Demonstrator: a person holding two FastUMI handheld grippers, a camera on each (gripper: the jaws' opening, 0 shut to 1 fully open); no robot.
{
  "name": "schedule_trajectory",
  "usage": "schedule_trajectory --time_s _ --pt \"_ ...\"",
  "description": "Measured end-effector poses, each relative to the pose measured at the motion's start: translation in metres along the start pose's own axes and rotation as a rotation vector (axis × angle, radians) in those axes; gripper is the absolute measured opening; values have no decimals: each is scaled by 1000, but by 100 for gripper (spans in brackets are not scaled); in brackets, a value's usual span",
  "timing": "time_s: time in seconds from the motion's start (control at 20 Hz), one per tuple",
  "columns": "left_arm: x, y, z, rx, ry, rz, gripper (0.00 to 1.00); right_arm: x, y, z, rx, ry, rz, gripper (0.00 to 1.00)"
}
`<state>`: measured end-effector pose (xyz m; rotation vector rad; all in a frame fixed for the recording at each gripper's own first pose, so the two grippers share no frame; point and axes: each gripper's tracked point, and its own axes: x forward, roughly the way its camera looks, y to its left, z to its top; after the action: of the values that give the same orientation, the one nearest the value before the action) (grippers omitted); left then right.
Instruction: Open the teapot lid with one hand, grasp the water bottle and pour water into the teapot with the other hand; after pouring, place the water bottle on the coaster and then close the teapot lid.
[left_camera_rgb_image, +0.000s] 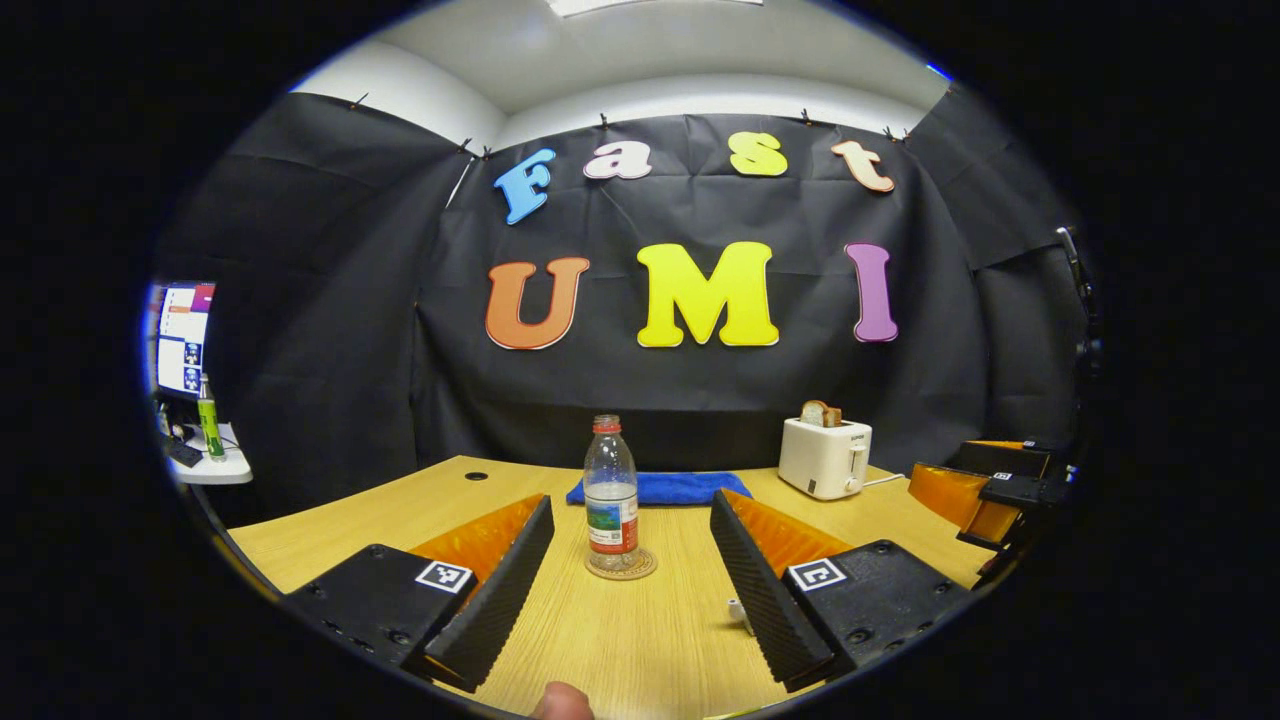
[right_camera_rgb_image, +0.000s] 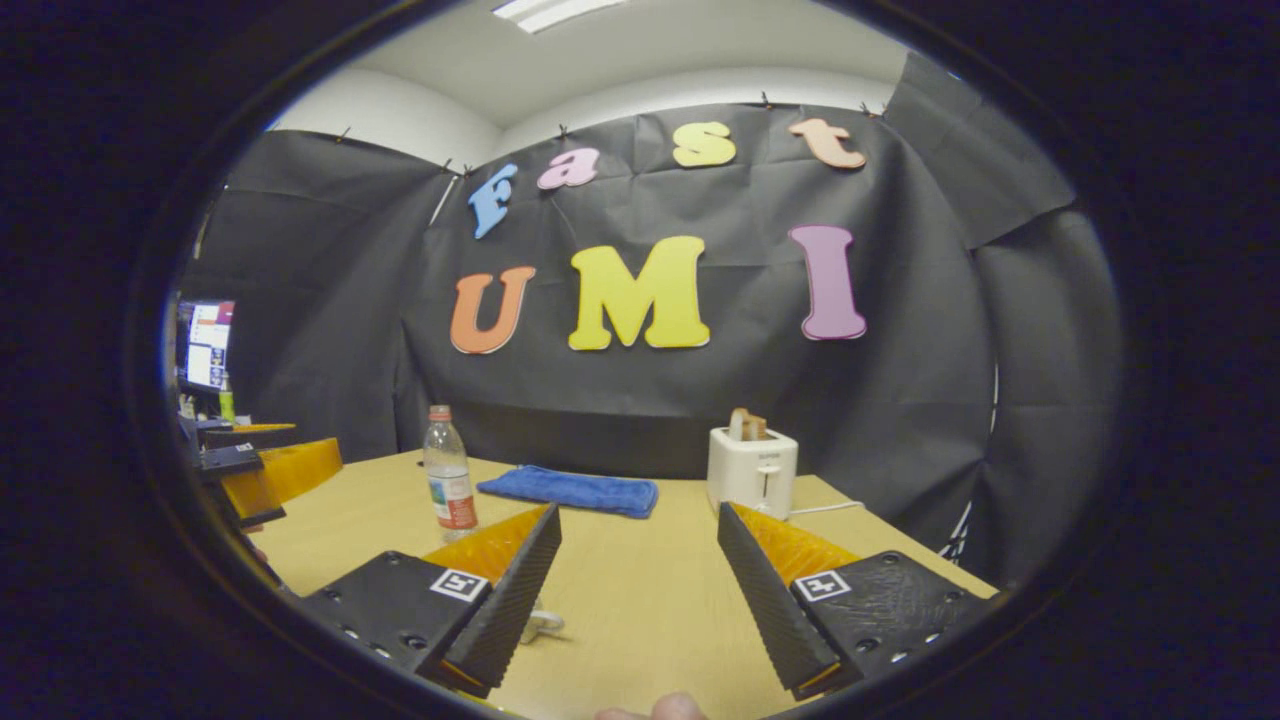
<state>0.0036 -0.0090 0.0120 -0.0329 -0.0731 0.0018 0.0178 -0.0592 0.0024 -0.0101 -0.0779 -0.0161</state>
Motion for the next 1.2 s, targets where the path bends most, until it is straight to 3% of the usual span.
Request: schedule_trajectory --time_s 0.35,0.7,1.2 --pt "-10 -14 3 44 -23 -24 98 -32 -25 12 -5 -8 -85 95" --pt "-11 3 24 48 -41 0 98 -46 -5 17 -31 -16 -106 96" --pt "-17 10 19 28 -55 3 98 -50 7 21 -33 -23 -129 96"
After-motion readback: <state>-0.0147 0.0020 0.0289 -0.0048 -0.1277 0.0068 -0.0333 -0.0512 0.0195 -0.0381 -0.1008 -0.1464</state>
